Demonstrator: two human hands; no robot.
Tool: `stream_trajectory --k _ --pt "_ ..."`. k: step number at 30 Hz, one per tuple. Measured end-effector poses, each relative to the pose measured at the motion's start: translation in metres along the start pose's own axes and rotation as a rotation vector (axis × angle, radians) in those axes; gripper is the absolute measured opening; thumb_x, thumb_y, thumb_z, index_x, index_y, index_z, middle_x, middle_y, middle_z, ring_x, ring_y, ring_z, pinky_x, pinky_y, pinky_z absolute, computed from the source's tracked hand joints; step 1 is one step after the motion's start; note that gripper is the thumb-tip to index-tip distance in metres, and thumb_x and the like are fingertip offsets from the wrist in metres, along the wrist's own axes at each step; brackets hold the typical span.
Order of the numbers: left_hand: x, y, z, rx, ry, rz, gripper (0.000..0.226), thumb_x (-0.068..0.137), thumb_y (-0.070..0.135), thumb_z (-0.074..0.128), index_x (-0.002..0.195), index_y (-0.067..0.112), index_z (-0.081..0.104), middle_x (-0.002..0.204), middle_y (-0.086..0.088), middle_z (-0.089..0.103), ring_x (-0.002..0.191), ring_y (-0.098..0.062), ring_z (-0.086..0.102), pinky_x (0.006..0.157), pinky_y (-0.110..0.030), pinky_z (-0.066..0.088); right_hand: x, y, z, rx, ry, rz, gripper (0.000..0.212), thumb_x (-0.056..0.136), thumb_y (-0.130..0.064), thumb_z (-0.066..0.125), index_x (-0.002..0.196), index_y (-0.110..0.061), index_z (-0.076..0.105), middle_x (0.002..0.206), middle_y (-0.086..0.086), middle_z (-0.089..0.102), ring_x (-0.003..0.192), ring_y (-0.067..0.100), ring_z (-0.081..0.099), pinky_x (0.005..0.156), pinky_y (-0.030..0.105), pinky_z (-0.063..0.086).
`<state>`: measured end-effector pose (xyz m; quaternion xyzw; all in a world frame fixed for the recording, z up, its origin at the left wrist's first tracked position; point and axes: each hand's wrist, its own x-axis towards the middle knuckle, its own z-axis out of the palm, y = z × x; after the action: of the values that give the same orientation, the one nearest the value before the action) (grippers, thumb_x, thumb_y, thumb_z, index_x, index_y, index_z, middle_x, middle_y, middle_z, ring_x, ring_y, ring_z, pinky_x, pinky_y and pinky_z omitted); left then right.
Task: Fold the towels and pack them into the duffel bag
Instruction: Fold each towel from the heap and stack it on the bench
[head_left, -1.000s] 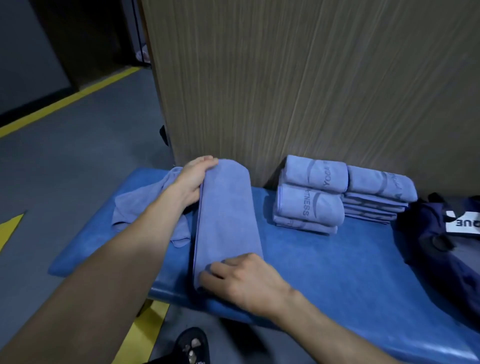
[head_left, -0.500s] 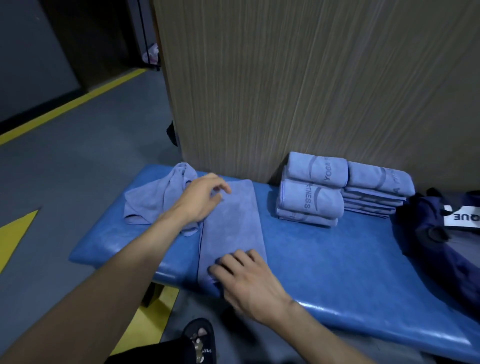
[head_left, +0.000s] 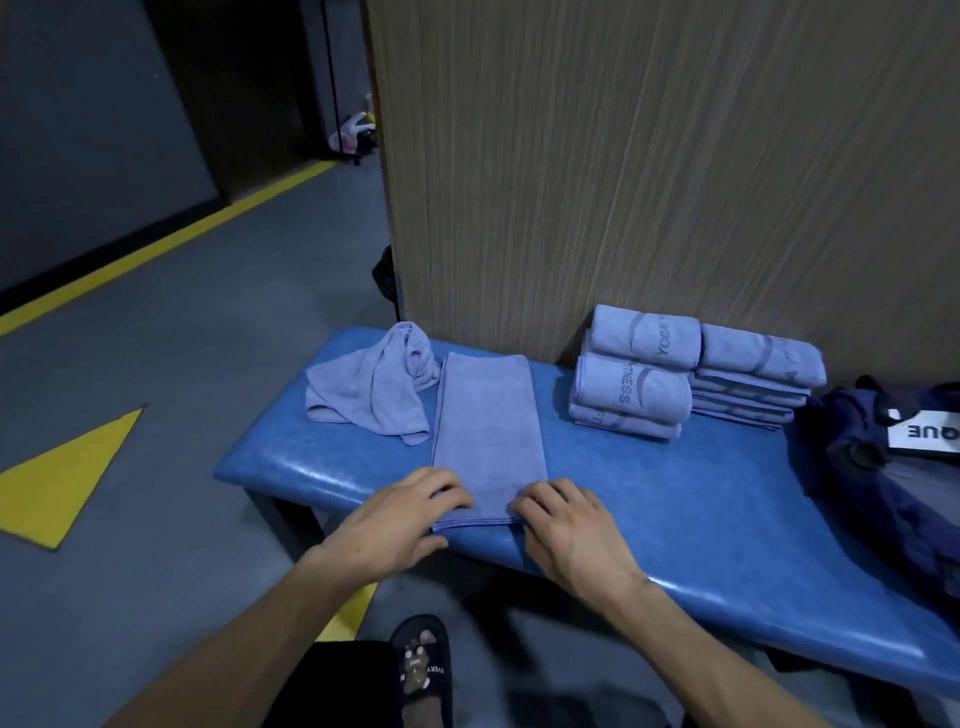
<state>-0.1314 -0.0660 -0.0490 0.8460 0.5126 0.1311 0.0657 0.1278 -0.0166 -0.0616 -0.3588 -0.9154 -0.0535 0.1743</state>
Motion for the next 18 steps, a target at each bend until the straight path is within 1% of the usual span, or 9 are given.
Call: stream_trajectory --k 2,4,5,7,10,12,15,18 --pt "-0.008 -0.005 0.008 0.04 0.072 0.037 0.05 0.085 0.024 0.076 0.129 0.031 0.054 0.132 0.014 0.049 0.123 -0.008 0.048 0.088 -0.029 0.055 -0.003 0.004 0.001 0.004 0.002 0.02 0.02 0.081 -0.022 0.063 0.1 -0.026 0.066 0.1 -0.008 0.063 0.082 0.024 0.059 0.063 0.037 0.052" --pt "-0.014 -0.009 0.014 0.061 0.162 0.068 0.041 0.089 0.018 0.068 0.128 0.029 0.057 0.132 0.013 0.056 0.123 -0.007 0.052 0.088 -0.027 0.057 -0.007 0.009 0.002 0.029 0.019 0.048 0.019 0.085 -0.025 0.059 0.102 -0.026 0.066 0.1 -0.008 0.063 0.081 0.024 0.059 0.063 0.038 0.052" --pt "-0.016 -0.009 0.016 0.08 0.195 0.076 0.037 0.091 0.018 0.061 0.127 0.028 0.06 0.132 0.012 0.06 0.124 -0.008 0.055 0.09 -0.027 0.057 -0.008 0.01 0.002 0.041 0.028 0.055 0.019 0.086 -0.026 0.058 0.103 -0.026 0.067 0.1 -0.008 0.064 0.08 0.024 0.059 0.064 0.037 0.052" --pt "-0.015 -0.009 0.02 0.142 0.239 0.089 0.039 0.091 0.018 0.048 0.125 0.023 0.065 0.129 0.009 0.065 0.122 -0.011 0.061 0.089 -0.027 0.058 -0.01 0.012 0.001 0.055 0.031 0.056 0.019 0.087 -0.025 0.06 0.105 -0.026 0.067 0.101 -0.009 0.063 0.081 0.023 0.059 0.065 0.036 0.051" --pt "-0.014 -0.005 0.027 0.188 0.288 0.078 0.036 0.092 0.02 0.046 0.121 0.019 0.068 0.124 0.005 0.069 0.117 -0.013 0.065 0.084 -0.03 0.06 -0.013 0.016 -0.001 0.11 0.009 0.057 0.023 0.086 -0.021 0.06 0.108 -0.026 0.066 0.105 -0.008 0.062 0.085 0.024 0.06 0.069 0.037 0.051" --pt "-0.014 -0.002 0.029 0.073 0.325 -0.007 0.03 0.097 0.025 0.047 0.119 0.021 0.068 0.122 0.007 0.069 0.114 -0.011 0.066 0.084 -0.031 0.06 -0.014 0.018 -0.003 0.172 -0.018 0.062 0.031 0.084 -0.02 0.056 0.114 -0.026 0.063 0.112 -0.009 0.059 0.091 0.023 0.058 0.075 0.038 0.051" --pt "-0.014 -0.001 0.021 -0.154 0.341 -0.164 0.028 0.103 0.038 0.045 0.12 0.028 0.065 0.118 0.019 0.065 0.107 -0.002 0.064 0.089 -0.027 0.054 -0.012 0.018 -0.008 0.253 -0.022 0.075 0.05 0.077 -0.018 0.055 0.127 -0.027 0.058 0.125 -0.01 0.054 0.103 0.02 0.055 0.084 0.036 0.048" --pt "-0.012 -0.003 0.013 -0.252 0.32 -0.229 0.031 0.103 0.044 0.043 0.12 0.03 0.065 0.114 0.023 0.064 0.105 0.007 0.06 0.091 -0.021 0.048 -0.008 0.015 -0.011 0.219 -0.006 0.023 0.067 0.073 -0.017 0.059 0.138 -0.028 0.048 0.133 -0.007 0.052 0.11 0.019 0.052 0.088 0.036 0.046"
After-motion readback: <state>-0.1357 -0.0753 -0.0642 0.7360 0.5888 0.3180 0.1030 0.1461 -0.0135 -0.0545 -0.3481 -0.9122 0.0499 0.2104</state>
